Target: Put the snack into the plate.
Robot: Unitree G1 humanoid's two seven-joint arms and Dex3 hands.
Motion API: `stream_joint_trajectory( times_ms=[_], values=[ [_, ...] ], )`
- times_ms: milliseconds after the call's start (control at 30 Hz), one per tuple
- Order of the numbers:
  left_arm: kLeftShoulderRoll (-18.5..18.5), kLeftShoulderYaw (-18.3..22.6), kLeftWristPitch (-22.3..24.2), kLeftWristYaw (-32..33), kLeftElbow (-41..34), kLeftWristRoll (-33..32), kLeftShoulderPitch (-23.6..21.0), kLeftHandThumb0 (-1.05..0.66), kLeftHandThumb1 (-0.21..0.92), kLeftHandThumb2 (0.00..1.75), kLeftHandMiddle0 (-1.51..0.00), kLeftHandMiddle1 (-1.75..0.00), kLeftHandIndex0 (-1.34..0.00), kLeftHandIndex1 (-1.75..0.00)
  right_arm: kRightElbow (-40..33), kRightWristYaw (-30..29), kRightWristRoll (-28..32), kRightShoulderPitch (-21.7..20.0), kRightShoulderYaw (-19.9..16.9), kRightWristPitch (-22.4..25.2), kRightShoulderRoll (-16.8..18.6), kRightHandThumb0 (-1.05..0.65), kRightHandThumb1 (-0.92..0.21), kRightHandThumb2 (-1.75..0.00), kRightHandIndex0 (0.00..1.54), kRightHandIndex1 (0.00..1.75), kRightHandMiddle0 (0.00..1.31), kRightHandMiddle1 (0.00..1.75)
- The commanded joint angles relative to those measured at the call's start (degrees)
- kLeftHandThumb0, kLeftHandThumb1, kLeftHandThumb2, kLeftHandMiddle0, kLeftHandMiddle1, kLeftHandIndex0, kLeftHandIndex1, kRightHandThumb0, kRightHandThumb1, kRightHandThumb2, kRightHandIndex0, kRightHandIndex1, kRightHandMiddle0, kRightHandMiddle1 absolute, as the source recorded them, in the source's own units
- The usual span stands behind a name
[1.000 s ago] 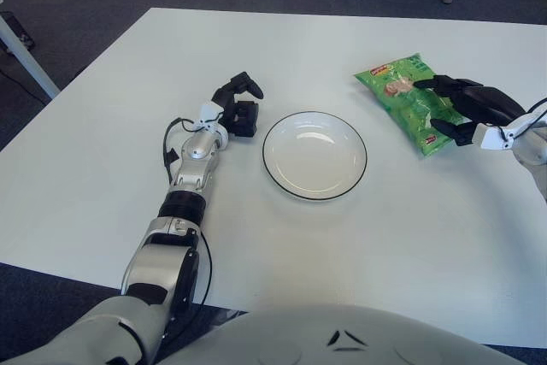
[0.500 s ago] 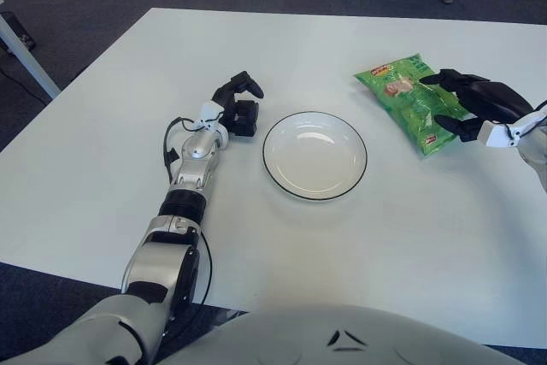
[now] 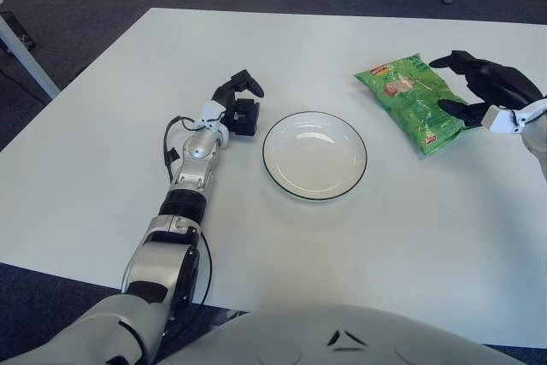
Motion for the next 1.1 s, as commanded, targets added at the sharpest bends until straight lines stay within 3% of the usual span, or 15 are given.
stream_joint_trajectory(
  times_ms=[0,267,433,600,767,1067],
  values=[
    [-0.6,-0.7,-0.5,1.0,2.1,1.1,4.1,-0.49,0.29,1.35,-1.25,-1.75,-0.64,-1.75,-0.8,-1.6,-1.6,-2.4,0.3,0.3,0.5,-0.84,-0.92,-0.84,0.29,0.16,0.0,0.85],
    [-0.8,-1.1,-0.6,1.5,1.8,1.5,4.3,-0.49,0.28,1.35,-1.25,-1.75,-0.64,-1.75,0.9,-4.2,-5.6,-6.5,2.3,2.0,1.8,-0.82,-0.92,-0.82,0.32,0.2,0.0,0.88],
    [-0.9,-1.3,-1.0,2.0,1.7,1.9,4.5,-0.49,0.28,1.36,-1.25,-1.75,-0.64,-1.75,3.5,-6.2,-7.9,-9.1,4.0,2.6,2.9,-0.82,-0.92,-0.8,0.21,0.55,0.0,0.93],
    [-0.9,-1.6,-1.3,2.6,1.6,2.4,4.6,-0.5,0.27,1.37,-1.26,-1.75,-0.65,-1.75,4.6,-6.6,-8.6,-10.5,5.0,3.5,3.9,-0.85,-0.92,-0.81,0.16,0.65,0.0,0.94],
    [-0.9,-1.6,-1.7,2.6,1.6,2.7,4.6,-0.5,0.27,1.37,-1.26,-1.75,-0.65,-1.75,4.6,-6.2,-8.9,-11.1,6.2,4.7,5.4,-0.88,-0.92,-0.83,0.14,0.66,0.0,0.93],
    [-0.9,-1.7,-2.0,2.3,1.7,2.5,4.6,-0.5,0.27,1.37,-1.26,-1.75,-0.65,-1.75,9.4,-4.2,-9.9,-14.2,9.9,6.0,7.9,-0.99,-0.92,-0.94,0.07,0.43,0.0,0.8]
  ],
)
